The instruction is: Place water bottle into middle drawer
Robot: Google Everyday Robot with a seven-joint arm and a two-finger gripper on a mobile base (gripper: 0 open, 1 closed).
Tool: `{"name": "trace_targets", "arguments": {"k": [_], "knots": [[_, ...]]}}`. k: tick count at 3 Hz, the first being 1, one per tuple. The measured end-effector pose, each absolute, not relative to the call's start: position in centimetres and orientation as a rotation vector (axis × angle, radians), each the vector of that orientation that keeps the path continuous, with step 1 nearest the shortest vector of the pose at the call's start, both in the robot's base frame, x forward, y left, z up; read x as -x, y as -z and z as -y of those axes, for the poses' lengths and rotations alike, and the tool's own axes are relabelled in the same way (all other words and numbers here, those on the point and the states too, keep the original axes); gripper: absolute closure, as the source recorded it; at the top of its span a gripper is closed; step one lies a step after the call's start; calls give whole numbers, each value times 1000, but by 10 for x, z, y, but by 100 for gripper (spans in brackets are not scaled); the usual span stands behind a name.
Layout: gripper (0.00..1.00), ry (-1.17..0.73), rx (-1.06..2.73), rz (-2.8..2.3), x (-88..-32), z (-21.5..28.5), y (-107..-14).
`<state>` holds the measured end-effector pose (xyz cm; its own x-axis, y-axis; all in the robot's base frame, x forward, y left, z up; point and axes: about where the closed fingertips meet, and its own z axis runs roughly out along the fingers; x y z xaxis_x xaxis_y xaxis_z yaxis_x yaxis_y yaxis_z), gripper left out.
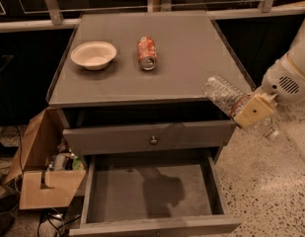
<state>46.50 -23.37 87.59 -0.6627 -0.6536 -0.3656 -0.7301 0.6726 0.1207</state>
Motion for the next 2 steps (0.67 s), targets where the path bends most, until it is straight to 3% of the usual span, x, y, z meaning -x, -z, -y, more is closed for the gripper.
{"name": "trace_targets", "arguments": {"k": [2], "knots": [[100, -430, 1084, -2622, -455, 229, -853]]}}
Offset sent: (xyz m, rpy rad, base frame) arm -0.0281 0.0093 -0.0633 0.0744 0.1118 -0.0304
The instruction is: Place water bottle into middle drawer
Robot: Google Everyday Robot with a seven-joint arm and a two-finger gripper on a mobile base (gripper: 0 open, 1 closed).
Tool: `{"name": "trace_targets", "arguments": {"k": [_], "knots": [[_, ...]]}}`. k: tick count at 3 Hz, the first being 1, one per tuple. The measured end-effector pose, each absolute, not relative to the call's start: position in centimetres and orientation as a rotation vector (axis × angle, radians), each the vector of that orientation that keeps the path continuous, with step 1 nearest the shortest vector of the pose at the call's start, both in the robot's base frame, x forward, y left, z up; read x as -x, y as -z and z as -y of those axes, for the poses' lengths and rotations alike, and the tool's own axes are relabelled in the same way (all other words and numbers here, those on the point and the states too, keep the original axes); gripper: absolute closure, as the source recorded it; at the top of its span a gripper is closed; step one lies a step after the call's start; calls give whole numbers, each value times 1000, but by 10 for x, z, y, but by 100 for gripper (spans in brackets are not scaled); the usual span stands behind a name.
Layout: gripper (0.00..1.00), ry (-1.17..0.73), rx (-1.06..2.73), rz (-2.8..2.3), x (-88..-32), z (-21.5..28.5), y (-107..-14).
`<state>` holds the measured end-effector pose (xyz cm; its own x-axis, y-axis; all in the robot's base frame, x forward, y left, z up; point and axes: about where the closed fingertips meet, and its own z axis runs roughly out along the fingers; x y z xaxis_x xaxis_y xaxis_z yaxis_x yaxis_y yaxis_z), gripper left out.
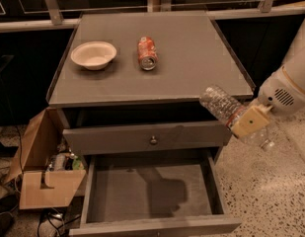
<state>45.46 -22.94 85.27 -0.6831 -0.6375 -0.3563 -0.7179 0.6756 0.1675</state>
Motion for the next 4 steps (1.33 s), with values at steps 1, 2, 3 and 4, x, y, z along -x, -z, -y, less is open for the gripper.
{"name": "trace_targets", "arguments": {"k": [1, 2, 3, 4], "knots": [[100, -513, 1064, -2638, -435, 220, -820], [100, -619, 1057, -2657, -418, 203, -792], [100, -624, 1058, -2660, -417, 202, -790], [100, -727, 1094, -2656, -413, 186, -763]]}}
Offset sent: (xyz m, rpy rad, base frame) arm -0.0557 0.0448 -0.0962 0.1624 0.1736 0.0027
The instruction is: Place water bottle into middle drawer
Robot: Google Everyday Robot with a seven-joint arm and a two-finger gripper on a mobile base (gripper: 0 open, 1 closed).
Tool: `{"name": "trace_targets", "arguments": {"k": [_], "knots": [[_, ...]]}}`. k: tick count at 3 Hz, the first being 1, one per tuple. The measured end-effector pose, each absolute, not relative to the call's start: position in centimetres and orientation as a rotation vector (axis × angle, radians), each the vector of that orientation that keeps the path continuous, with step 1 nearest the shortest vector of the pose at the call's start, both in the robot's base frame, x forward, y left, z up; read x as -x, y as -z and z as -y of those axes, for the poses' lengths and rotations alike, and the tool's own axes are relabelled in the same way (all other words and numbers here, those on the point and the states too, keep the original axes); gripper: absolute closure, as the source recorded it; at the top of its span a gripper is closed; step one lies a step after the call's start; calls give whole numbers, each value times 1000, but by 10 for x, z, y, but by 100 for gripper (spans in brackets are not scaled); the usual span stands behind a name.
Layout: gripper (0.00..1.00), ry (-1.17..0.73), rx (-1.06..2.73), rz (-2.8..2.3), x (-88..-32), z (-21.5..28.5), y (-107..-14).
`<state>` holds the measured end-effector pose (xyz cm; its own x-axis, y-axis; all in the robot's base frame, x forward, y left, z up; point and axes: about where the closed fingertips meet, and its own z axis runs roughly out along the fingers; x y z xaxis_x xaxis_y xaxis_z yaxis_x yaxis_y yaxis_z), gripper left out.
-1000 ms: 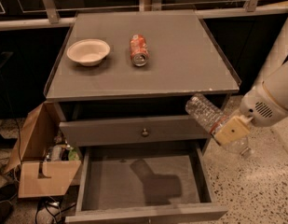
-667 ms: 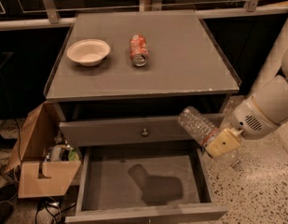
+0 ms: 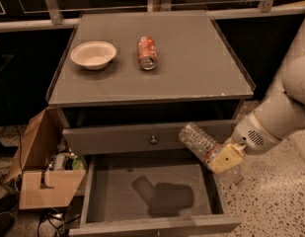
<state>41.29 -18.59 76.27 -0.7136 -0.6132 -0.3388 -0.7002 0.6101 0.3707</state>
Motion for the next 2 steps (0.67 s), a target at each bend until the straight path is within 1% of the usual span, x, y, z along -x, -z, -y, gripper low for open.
{"name": "trace_targets", "arguments": {"k": [1, 2], "knots": [[100, -808, 1144, -2607, -421, 165, -740], [100, -808, 1145, -2607, -421, 165, -740]]}}
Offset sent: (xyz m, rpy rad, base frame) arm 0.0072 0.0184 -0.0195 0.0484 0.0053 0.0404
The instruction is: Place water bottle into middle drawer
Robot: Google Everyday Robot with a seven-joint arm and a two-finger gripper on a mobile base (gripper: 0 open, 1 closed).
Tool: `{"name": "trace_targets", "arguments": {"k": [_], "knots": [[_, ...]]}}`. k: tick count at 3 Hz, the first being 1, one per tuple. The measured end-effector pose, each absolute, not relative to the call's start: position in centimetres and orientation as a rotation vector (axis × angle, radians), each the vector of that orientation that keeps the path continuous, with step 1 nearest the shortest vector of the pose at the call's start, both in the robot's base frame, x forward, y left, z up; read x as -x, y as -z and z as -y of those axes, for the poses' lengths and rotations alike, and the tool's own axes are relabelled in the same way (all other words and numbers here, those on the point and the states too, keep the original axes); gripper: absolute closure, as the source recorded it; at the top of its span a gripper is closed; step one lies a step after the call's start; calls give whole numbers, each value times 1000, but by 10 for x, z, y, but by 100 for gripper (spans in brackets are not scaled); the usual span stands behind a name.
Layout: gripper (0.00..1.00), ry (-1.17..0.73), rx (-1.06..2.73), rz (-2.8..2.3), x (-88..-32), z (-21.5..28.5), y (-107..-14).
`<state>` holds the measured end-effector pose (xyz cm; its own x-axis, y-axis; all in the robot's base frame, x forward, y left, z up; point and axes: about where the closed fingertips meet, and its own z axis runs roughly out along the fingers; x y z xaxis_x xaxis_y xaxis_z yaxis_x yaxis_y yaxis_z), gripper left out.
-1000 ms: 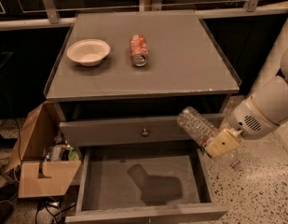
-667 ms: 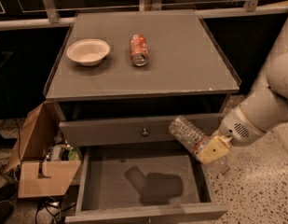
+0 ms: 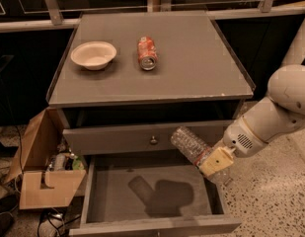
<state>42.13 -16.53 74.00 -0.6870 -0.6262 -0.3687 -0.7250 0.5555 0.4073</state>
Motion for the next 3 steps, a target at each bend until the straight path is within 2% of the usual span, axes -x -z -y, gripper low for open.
{"name": "trace_targets", "arguments": {"k": [2, 3], "knots": [[100, -978, 1254, -2520, -427, 135, -686], [100, -978, 1254, -2520, -427, 135, -686]]}}
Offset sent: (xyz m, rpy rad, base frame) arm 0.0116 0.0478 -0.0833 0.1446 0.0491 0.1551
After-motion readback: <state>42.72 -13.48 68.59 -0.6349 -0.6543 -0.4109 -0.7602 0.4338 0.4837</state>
